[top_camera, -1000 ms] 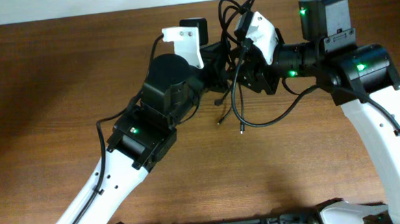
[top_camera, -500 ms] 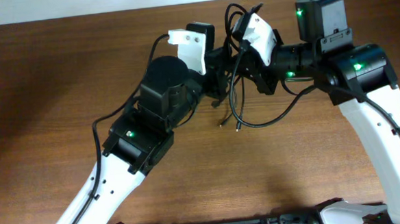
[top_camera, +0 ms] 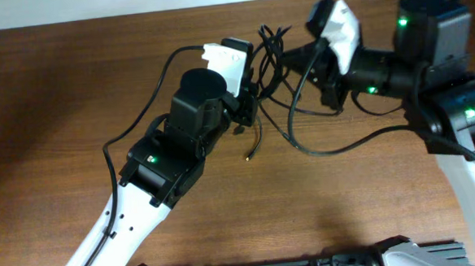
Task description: Untangle cables
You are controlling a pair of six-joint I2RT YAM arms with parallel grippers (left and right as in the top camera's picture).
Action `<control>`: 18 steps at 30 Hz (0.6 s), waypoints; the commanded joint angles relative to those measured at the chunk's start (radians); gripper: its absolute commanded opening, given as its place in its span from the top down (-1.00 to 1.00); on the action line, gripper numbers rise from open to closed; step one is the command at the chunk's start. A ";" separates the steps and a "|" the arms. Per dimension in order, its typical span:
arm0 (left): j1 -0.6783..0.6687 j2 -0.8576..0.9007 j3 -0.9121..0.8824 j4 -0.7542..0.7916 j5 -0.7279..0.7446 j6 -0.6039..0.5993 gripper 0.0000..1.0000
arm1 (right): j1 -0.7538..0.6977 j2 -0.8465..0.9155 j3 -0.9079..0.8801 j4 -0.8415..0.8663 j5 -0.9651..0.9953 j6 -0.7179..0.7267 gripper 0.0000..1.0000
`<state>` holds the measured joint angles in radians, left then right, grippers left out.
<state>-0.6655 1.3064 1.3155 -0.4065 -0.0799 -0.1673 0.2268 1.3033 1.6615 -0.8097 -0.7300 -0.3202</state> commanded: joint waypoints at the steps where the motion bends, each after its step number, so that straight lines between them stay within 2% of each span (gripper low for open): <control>1: 0.003 -0.008 0.002 -0.027 -0.014 0.242 1.00 | -0.096 -0.037 0.013 0.070 -0.021 0.283 0.92; 3: 0.003 -0.008 0.002 -0.045 0.043 0.389 1.00 | -0.150 -0.038 0.013 0.091 -0.021 0.352 0.92; 5: 0.003 -0.006 0.002 -0.068 0.162 0.575 1.00 | -0.201 -0.038 0.013 0.131 -0.021 0.436 0.92; 8: 0.003 -0.005 0.002 -0.109 0.182 0.751 1.00 | -0.241 -0.038 0.013 0.194 -0.034 0.544 0.92; 10: 0.003 -0.005 0.002 -0.104 0.182 0.774 1.00 | -0.246 -0.038 0.013 0.200 -0.051 0.546 0.92; 14: 0.003 -0.005 0.002 -0.079 0.182 0.774 1.00 | -0.247 -0.038 0.013 0.108 -0.038 0.545 0.88; 16: 0.003 -0.005 0.002 -0.033 0.181 0.774 1.00 | -0.247 -0.037 0.013 0.040 0.035 0.542 0.63; 17: 0.003 -0.005 0.002 -0.001 0.182 0.774 1.00 | -0.247 -0.037 0.013 0.003 0.058 0.538 0.28; 18: 0.003 -0.005 0.002 0.021 0.182 0.774 1.00 | -0.247 -0.037 0.013 -0.023 0.058 0.515 0.10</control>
<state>-0.6655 1.3064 1.3121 -0.4389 0.0830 0.5869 -0.0135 1.2808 1.6653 -0.7906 -0.7235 0.2165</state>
